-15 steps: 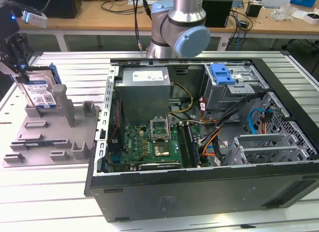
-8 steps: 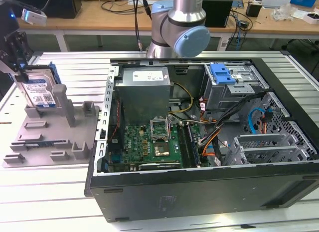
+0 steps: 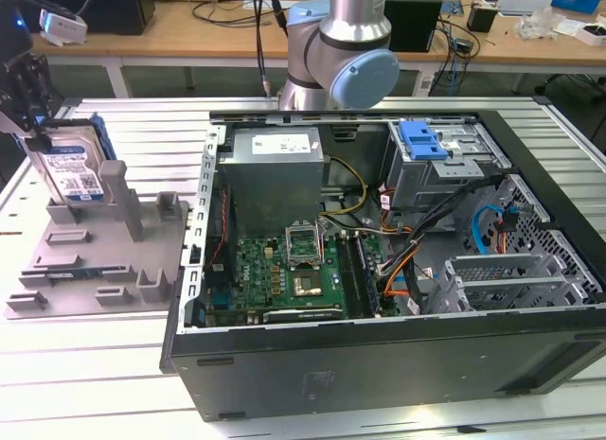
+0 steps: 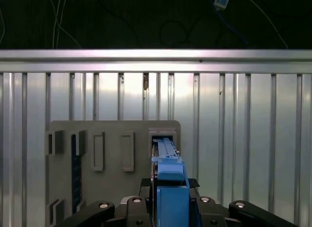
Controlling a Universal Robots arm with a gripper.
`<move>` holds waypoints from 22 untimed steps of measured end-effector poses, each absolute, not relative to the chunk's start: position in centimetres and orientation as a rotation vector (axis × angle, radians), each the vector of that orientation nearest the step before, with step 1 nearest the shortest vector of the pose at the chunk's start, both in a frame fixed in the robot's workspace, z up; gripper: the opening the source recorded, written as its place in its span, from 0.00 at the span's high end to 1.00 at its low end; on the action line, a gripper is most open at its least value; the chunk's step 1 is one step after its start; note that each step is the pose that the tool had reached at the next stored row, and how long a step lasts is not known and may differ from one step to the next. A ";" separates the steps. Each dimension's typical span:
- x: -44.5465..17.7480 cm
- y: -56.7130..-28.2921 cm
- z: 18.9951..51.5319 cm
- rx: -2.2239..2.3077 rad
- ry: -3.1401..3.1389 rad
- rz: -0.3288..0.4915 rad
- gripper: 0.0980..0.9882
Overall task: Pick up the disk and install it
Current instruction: 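Pick up the disk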
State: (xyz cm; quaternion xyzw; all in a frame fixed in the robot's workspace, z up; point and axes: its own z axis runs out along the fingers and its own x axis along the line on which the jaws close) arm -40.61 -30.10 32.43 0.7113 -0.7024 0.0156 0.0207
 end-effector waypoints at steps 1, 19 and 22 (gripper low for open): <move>-40.6 -30.1 32.6 2.206 -2.178 0.049 0.70; -40.6 -30.1 35.8 2.210 -2.183 0.060 0.70; -40.6 -30.1 36.5 2.211 -2.184 0.062 0.70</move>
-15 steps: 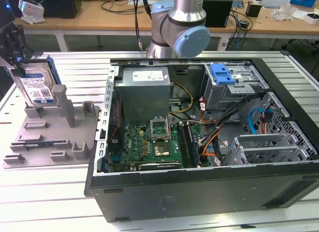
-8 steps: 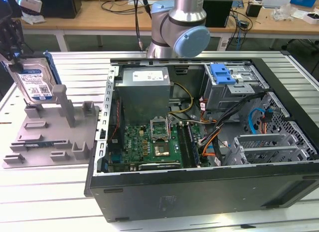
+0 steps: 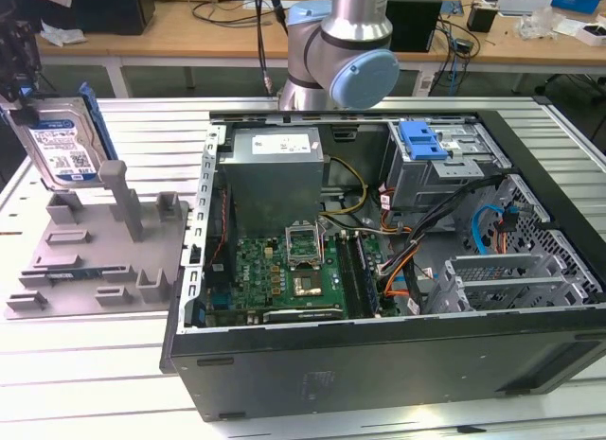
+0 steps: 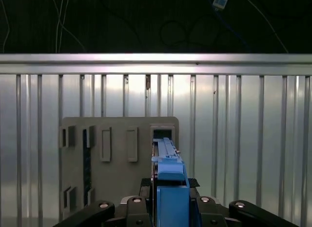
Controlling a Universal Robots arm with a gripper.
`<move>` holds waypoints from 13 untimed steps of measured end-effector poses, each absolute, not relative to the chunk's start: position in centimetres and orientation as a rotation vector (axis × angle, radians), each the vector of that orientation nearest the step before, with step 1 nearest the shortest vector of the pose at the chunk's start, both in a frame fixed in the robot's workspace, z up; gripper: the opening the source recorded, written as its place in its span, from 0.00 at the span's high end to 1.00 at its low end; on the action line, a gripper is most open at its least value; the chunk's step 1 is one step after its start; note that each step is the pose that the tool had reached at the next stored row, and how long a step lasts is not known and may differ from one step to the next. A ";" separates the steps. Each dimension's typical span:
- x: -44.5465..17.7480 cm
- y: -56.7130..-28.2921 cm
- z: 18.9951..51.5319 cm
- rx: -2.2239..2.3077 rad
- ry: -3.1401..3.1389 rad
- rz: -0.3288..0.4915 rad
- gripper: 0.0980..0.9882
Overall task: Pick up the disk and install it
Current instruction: 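Pick up the disk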
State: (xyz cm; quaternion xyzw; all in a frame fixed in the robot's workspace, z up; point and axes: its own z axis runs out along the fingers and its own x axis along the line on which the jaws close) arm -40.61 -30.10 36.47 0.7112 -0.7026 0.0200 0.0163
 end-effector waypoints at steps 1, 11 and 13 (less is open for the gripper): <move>-40.6 -30.1 36.7 2.211 -2.185 0.063 0.70; -40.6 -30.1 38.5 2.214 -2.188 0.069 0.70; -40.6 -30.1 38.8 2.214 -2.188 0.070 0.70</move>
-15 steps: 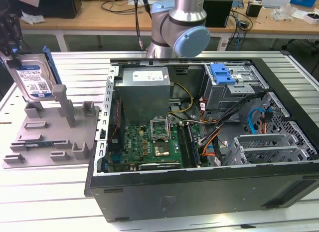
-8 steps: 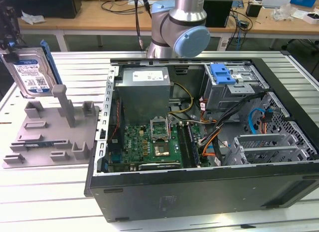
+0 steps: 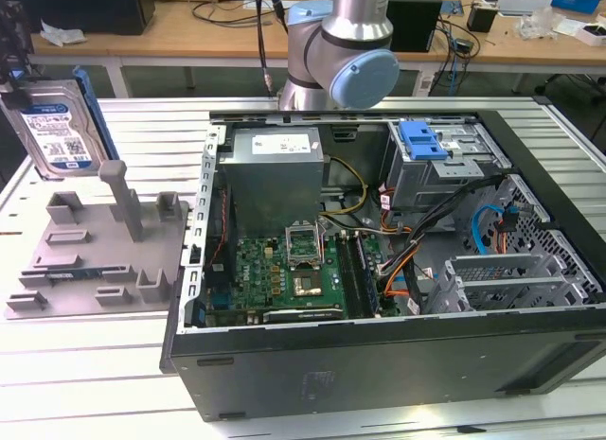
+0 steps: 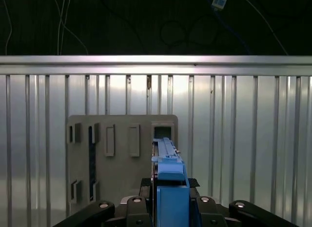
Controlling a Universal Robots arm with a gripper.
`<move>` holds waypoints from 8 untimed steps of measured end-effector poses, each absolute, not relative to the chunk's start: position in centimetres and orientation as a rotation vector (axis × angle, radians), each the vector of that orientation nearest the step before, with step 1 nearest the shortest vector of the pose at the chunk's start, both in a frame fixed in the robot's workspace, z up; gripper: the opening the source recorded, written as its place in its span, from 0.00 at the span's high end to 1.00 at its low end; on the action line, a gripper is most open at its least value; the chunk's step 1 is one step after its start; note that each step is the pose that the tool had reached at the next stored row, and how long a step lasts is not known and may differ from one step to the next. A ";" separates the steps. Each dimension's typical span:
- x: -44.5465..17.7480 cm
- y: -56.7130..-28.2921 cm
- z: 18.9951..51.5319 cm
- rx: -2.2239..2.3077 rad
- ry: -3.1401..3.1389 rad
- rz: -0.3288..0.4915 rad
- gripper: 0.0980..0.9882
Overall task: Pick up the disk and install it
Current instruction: 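Pick up the disk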
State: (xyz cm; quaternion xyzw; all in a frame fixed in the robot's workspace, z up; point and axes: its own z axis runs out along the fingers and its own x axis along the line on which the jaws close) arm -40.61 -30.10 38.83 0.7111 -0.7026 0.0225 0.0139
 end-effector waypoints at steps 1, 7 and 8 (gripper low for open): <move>-40.6 -30.1 38.9 2.214 -2.188 0.070 0.70; -40.6 -30.1 39.9 2.215 -2.189 0.071 0.70; -40.6 -30.1 40.1 2.215 -2.189 0.072 0.70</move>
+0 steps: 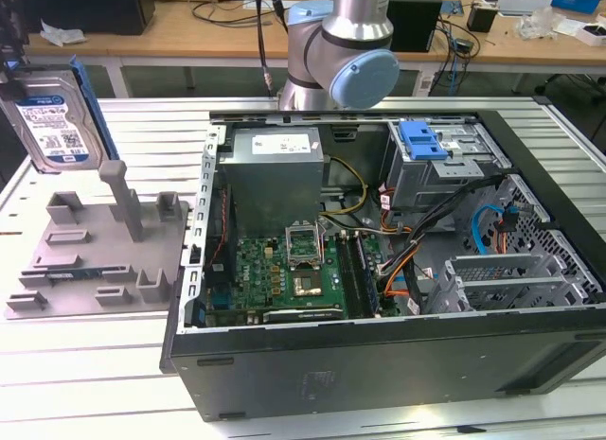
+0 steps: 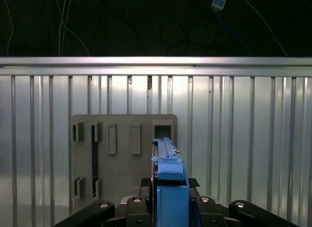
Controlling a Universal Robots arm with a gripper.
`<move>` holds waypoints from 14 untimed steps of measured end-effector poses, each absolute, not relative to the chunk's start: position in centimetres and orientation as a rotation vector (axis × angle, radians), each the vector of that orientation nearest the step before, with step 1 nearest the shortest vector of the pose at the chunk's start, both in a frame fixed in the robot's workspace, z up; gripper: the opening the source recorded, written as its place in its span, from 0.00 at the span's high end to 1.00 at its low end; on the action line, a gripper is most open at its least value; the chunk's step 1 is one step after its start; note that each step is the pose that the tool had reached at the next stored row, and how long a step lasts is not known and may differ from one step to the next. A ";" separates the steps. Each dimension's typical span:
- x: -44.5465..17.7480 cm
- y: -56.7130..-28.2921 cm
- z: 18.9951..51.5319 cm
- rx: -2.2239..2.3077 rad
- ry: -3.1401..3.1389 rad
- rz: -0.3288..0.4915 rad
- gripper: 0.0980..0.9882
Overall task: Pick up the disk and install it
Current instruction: 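Pick up the disk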
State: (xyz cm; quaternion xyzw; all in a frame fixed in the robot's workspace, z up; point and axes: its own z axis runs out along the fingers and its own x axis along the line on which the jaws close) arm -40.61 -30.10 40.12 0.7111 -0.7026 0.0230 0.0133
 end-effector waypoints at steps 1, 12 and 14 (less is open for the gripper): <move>-40.6 -30.1 40.3 2.215 -2.189 0.072 0.70; -40.6 -30.1 41.4 2.216 -2.190 0.074 0.70; -40.6 -30.1 41.4 2.216 -2.190 0.075 0.70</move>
